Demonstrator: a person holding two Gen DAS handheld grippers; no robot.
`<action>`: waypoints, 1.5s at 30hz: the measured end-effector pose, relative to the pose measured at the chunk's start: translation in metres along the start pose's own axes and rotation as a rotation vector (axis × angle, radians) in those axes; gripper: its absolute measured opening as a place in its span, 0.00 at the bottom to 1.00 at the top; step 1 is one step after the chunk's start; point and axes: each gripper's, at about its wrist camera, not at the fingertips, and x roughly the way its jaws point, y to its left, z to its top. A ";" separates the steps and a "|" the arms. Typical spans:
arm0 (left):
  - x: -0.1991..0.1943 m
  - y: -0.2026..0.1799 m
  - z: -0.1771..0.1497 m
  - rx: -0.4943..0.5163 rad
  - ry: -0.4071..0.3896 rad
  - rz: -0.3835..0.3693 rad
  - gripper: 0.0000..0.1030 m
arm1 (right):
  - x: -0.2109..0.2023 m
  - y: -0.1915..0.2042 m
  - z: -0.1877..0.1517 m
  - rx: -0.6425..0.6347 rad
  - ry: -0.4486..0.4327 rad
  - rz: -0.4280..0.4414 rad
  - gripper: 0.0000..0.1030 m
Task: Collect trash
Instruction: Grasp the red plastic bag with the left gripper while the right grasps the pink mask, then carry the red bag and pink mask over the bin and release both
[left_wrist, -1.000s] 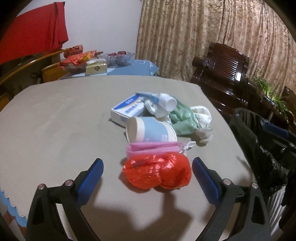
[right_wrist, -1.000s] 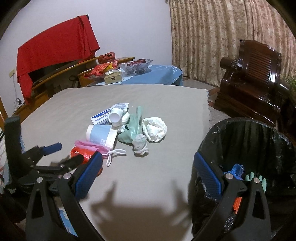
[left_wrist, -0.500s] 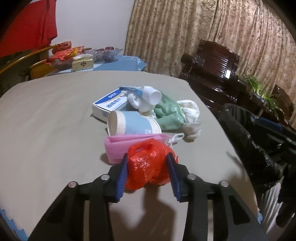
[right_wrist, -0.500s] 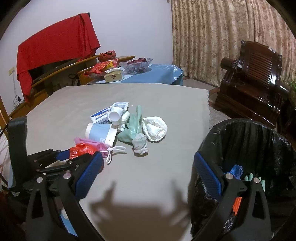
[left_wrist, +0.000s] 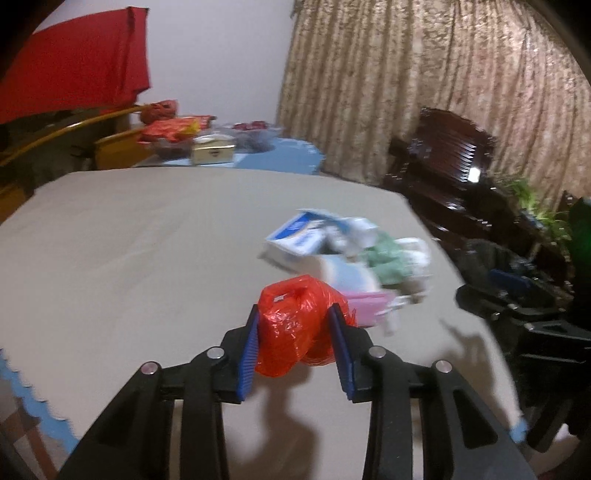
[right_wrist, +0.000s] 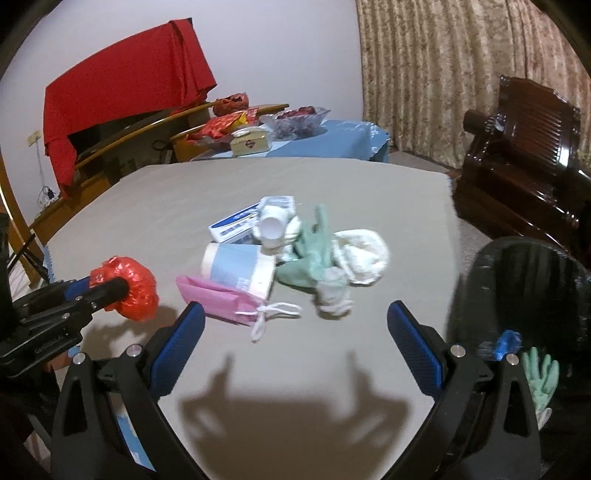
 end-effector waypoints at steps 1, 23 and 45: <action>0.001 0.005 -0.001 -0.006 0.001 0.012 0.35 | 0.005 0.005 0.000 -0.005 0.003 0.002 0.93; 0.008 0.064 -0.011 -0.055 0.003 0.096 0.35 | 0.099 0.074 -0.002 -0.040 0.142 -0.075 0.92; 0.001 0.006 0.006 0.000 -0.017 -0.021 0.35 | 0.012 0.036 0.006 -0.007 0.104 0.095 0.15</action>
